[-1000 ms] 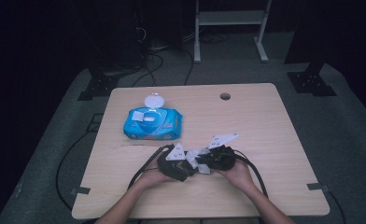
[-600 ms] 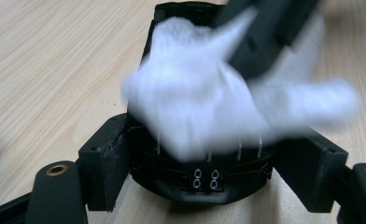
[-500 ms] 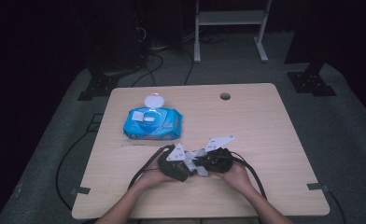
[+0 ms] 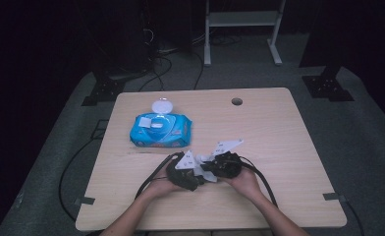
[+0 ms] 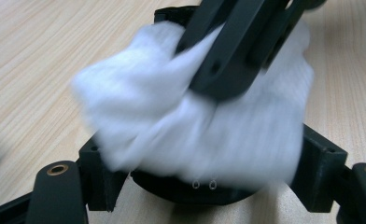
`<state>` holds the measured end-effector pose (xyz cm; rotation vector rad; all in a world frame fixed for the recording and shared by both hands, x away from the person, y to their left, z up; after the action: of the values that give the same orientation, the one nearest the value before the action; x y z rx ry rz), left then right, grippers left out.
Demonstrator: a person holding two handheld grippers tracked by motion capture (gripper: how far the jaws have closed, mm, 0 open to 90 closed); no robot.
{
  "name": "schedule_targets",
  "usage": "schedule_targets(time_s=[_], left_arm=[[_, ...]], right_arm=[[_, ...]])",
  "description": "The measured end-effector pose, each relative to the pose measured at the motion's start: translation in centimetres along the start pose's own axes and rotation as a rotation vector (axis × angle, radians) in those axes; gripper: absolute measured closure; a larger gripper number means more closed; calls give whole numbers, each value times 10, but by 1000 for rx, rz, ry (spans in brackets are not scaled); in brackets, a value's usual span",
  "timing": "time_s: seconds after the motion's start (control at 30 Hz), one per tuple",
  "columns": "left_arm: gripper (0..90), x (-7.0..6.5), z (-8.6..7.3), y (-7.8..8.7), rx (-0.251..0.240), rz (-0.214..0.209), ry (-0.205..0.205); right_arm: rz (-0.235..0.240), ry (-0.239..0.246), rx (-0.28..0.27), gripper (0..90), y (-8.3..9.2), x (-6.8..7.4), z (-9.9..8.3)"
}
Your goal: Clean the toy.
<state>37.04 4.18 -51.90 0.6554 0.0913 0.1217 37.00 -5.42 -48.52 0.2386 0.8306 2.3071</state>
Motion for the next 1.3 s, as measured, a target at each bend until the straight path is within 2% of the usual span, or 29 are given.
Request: schedule_targets(time_s=[0.1, 0.17, 0.2, 0.23, 0.3, 0.37, 0.4, 0.43, 0.47, 0.53, 0.57, 0.6, 0.63, 0.67, 0.73, 0.77, 0.83, 0.87, 0.9, 0.97, 1.07, 1.1, 1.13, 1.17, 1.2, 1.3], left_arm=[[243, 1, 0, 2, -11, 7, 6], [244, 2, 2, 4, -33, 4, 7], [245, 2, 2, 4, -33, 4, 7], [244, 2, 2, 4, -26, 3, 5], [244, 2, 2, 3, -18, 8, -3], [244, 2, 2, 2, -17, 9, -4], [245, 2, 2, 2, -17, 9, -4], [245, 2, 2, 3, -12, 10, -6], [245, 2, 0, 2, -2, 17, -8], [244, 2, -1, 2, 3, 19, -14], [244, 3, -2, 2, 12, 21, -19], [244, 3, -1, 2, 5, 20, -19], [244, 3, -1, 2, 4, 18, -17], [244, 3, -1, 2, 4, 18, -17], [245, 3, 0, 2, -6, 12, -12], [244, 2, 0, 2, 0, 12, -19], [244, 2, 1, 1, 7, 19, -28], [245, 2, 1, 1, 9, 18, -30], [244, 2, 0, 1, 12, 20, -29], [244, 3, -3, 1, 27, 23, -24], [243, 3, -4, 2, 26, 22, -25], [244, 3, -2, 3, 22, 25, -29], [244, 3, -2, 3, 22, 25, -29], [243, 3, -2, 3, 25, 24, -33], [244, 3, -2, 3, 25, 24, -33], [243, 3, -1, 3, 15, 19, -31]], right_arm=[[-16, 8, 3, 850, -5, -2, 4], [-92, -20, 8, 851, -6, -24, 3], [-92, -20, 8, 851, -6, -24, 3], [-118, -52, 25, 851, -5, -34, -1], [-104, -57, 21, 851, -5, -31, -1], [-50, -70, 4, 851, -6, -21, 3], [-50, -70, 4, 851, -6, -21, 3], [-24, -74, -4, 851, -7, -17, 5], [-16, -49, -14, 850, -12, -8, 10], [-23, -35, -6, 850, -14, -8, 10], [-57, -27, 2, 849, -15, -16, 8], [-68, -34, 0, 849, -14, -21, 6], [-84, -66, 5, 850, -12, -30, 3], [-84, -66, 5, 850, -12, -30, 3], [-140, -78, 29, 850, -8, -44, -3], [-135, -96, 30, 850, -7, -46, -4], [-102, -86, 17, 849, -7, -36, 0], [-57, -84, 1, 849, -9, -28, 3], [-37, -68, -9, 849, -11, -21, 7], [-46, -27, 6, 849, -16, -11, 10], [-50, -25, 10, 849, -18, -14, 9], [-64, -52, 10, 845, -15, -25, 6], [-64, -52, 10, 845, -15, -25, 6], [-122, -42, 28, 846, -9, -39, 0], [-143, -37, 34, 845, -5, -46, -5], [-176, -62, 56, 846, 8, -62, -20]])
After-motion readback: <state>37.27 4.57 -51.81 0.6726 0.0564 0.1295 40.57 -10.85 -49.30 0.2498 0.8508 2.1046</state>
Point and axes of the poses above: each handheld gripper's, and its own axes: y roughly backward along the jaws, z roughly out of its top, x roughly to its left, the point moved 7 cm from there along -y, roughly forward along the jaws, and after that the axes turned 14 degrees about -z, right-handed, at the moved point
